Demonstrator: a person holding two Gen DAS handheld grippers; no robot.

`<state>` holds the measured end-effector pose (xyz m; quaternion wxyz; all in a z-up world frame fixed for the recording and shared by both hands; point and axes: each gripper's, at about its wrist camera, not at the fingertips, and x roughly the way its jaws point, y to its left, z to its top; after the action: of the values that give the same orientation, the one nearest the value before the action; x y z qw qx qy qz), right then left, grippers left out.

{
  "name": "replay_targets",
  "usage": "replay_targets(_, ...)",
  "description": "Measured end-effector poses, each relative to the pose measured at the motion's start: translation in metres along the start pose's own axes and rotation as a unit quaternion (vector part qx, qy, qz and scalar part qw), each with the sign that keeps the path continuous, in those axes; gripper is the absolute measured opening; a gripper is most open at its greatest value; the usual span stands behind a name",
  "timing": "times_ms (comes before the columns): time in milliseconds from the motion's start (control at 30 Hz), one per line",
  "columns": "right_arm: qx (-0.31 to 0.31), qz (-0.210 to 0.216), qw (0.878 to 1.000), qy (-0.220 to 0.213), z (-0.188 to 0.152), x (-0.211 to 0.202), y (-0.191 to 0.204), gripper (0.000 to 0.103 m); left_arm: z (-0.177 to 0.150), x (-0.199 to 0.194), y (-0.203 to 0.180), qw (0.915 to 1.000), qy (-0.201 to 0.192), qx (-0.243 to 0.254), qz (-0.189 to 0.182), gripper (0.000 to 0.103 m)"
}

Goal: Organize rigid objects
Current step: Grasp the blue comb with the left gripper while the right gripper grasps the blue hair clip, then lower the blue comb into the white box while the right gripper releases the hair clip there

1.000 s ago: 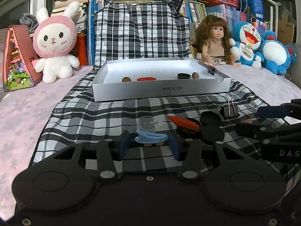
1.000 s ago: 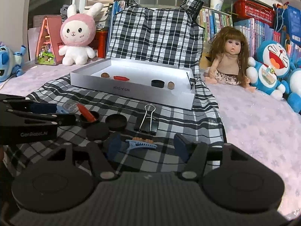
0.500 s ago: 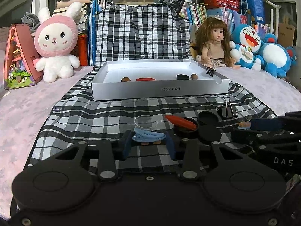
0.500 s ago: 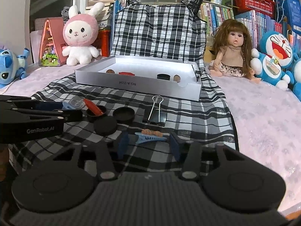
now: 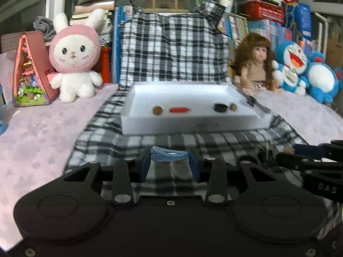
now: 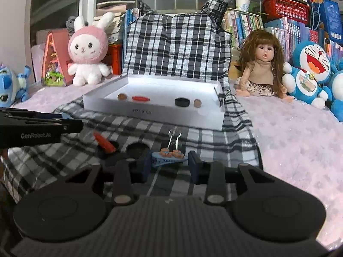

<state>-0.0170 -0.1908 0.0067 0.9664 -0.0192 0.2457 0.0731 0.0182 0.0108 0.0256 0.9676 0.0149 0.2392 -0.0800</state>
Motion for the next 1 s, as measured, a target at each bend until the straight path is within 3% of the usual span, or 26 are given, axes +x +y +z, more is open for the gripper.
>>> replay_targets(300, 0.047, 0.007, 0.998, 0.027, 0.062, 0.031, -0.024, 0.042, 0.064, 0.032, 0.031, 0.9986, 0.029, -0.038, -0.023, 0.037)
replay_targets(667, 0.106, 0.026, 0.985, 0.13, 0.127, 0.111, -0.05, 0.042, 0.132, 0.111, 0.049, 0.9907, 0.108, -0.067, -0.048, 0.037)
replay_targets(1000, 0.144, 0.012, 0.972, 0.186, 0.133, 0.16, -0.057, 0.042, 0.13, 0.166, 0.061, 0.9812, 0.165, -0.094, -0.036, 0.037)
